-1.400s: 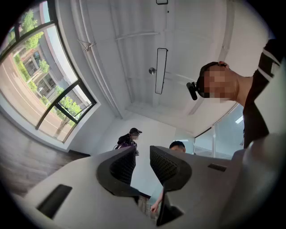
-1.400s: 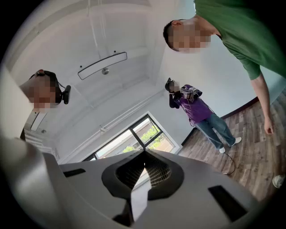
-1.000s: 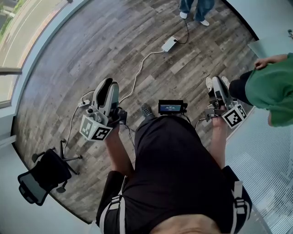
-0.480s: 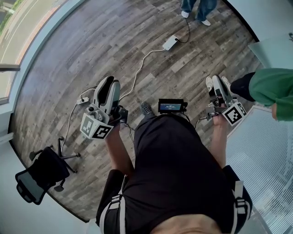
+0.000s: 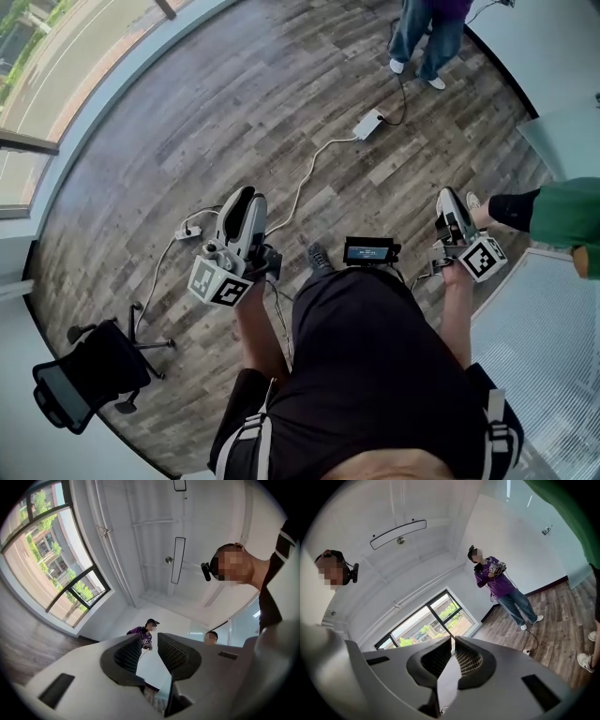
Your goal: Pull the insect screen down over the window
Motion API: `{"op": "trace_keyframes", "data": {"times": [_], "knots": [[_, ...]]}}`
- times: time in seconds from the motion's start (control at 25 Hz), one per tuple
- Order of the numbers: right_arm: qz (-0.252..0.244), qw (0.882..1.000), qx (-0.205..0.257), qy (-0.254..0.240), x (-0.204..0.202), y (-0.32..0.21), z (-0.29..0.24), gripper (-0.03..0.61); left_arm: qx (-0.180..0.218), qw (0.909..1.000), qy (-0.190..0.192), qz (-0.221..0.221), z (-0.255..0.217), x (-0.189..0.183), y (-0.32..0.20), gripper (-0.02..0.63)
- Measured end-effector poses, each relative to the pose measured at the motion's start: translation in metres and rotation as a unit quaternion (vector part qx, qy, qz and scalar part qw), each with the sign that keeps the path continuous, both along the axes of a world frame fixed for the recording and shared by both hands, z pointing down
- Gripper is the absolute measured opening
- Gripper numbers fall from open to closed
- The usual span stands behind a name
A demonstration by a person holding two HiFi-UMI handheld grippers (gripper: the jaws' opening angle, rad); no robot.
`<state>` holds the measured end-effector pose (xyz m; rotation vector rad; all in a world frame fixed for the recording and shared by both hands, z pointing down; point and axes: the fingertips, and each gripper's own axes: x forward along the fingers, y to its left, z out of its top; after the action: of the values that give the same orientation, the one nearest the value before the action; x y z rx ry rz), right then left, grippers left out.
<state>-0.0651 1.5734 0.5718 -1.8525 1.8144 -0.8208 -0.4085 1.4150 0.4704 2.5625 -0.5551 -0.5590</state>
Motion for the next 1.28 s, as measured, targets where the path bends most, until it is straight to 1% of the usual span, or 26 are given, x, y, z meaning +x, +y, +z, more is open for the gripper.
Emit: {"op": "trace_keyframes", "data": {"times": [0.2,0.36,0.48,0.52,0.56,0.68,0.8,0.88,0.96,1.04,1.12,1.2,1.28], "knots": [[0.004,1.000,-0.007,0.010,-0.008,-0.009,0.003,0.009,-0.013,0.9998,-0.006,-0.012,0.009,-0.015,-0.012,0.101],[0.010,1.000,-0.013,0.023,-0.015,-0.020,0.002,0.011,-0.011,0.9991,-0.004,-0.041,0.007,-0.030,-0.027,0.106],[0.005,1.000,-0.010,0.024,-0.023,-0.027,0.003,0.022,-0.001,0.9986,0.004,-0.052,0.003,-0.038,-0.032,0.174],[0.002,1.000,-0.009,0.022,-0.025,-0.029,0.005,0.034,0.000,0.9987,0.006,-0.050,0.003,-0.039,-0.033,0.195],[0.001,1.000,-0.009,0.019,-0.027,-0.032,0.007,0.041,-0.001,0.9989,0.010,-0.047,0.003,-0.039,-0.035,0.199],[-0.006,1.000,-0.009,0.011,-0.030,-0.041,0.010,0.052,-0.012,0.9990,0.025,-0.034,0.003,-0.040,-0.041,0.199],[-0.025,1.000,0.006,-0.003,-0.029,-0.061,0.011,0.052,-0.023,0.9988,0.037,-0.022,0.005,-0.038,-0.051,0.198],[-0.040,0.999,0.017,-0.015,-0.024,-0.078,0.014,0.052,-0.020,0.9989,0.039,-0.016,0.005,-0.033,-0.057,0.196],[-0.048,0.998,0.023,-0.029,-0.013,-0.094,0.023,0.052,-0.010,0.9994,0.031,-0.012,0.007,-0.025,-0.062,0.196],[-0.045,0.998,0.027,-0.041,0.003,-0.118,0.033,0.052,0.001,0.9997,0.012,-0.020,0.010,-0.014,-0.080,0.196],[-0.052,0.996,0.036,-0.059,0.013,-0.162,0.041,0.052,0.010,0.9991,-0.005,-0.041,0.008,-0.010,-0.111,0.196],[-0.077,0.992,0.044,-0.089,0.017,-0.217,0.048,0.051,0.013,0.9971,-0.009,-0.074,0.003,-0.013,-0.145,0.196],[-0.100,0.988,0.047,-0.105,0.026,-0.269,0.048,0.052,0.008,0.9941,0.000,-0.108,-0.004,-0.012,-0.177,0.196]]}}
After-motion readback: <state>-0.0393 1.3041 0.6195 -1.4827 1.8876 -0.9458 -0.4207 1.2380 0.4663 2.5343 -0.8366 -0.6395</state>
